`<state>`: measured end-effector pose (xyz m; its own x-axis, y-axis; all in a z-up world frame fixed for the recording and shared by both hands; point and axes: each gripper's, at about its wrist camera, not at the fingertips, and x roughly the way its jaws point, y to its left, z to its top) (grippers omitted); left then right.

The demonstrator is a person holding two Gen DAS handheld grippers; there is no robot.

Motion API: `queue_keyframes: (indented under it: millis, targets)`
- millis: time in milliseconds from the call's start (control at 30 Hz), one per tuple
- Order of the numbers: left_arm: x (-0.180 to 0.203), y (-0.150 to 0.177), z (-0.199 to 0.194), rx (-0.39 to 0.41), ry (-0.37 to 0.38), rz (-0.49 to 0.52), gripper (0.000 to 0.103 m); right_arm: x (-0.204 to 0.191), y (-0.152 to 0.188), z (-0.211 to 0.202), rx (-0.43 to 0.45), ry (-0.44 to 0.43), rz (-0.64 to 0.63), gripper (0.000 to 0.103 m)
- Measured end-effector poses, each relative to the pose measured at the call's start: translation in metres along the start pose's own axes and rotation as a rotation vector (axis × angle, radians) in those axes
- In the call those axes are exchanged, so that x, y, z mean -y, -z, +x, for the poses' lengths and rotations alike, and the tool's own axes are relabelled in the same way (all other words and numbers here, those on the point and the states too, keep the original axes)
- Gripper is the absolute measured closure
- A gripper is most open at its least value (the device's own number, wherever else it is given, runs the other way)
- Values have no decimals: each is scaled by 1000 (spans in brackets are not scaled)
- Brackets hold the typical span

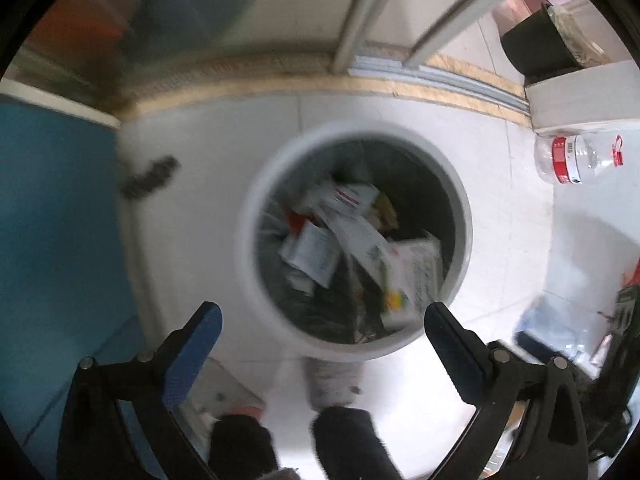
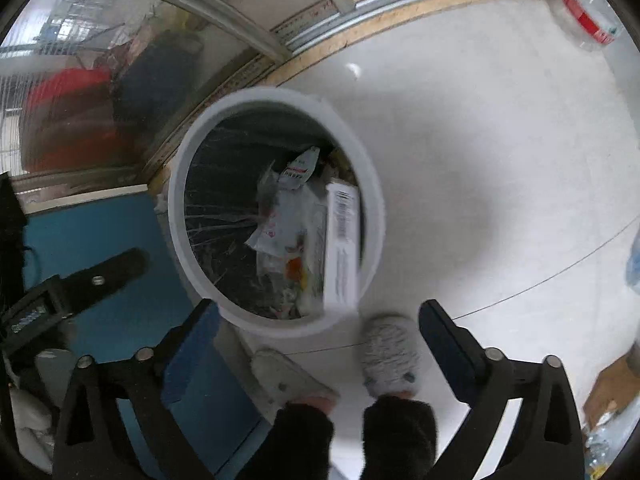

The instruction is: Collect trash

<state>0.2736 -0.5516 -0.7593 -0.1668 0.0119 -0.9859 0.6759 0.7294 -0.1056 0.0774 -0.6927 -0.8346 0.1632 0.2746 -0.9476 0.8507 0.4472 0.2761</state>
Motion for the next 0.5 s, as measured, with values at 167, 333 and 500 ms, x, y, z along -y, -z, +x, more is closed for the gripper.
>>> queue_keyframes:
  millis: [167,333,500]
  targets:
    - [-1,28,-70,97,-111,29,0,-22,16,-61,84,117,-55,0]
    - [6,63,-152,167,-135,37,0,-52,46,-140,149,212,-111,0]
    - [17,101,-236,218,-137,47,0,-77,87,-236,202,232,-122,0]
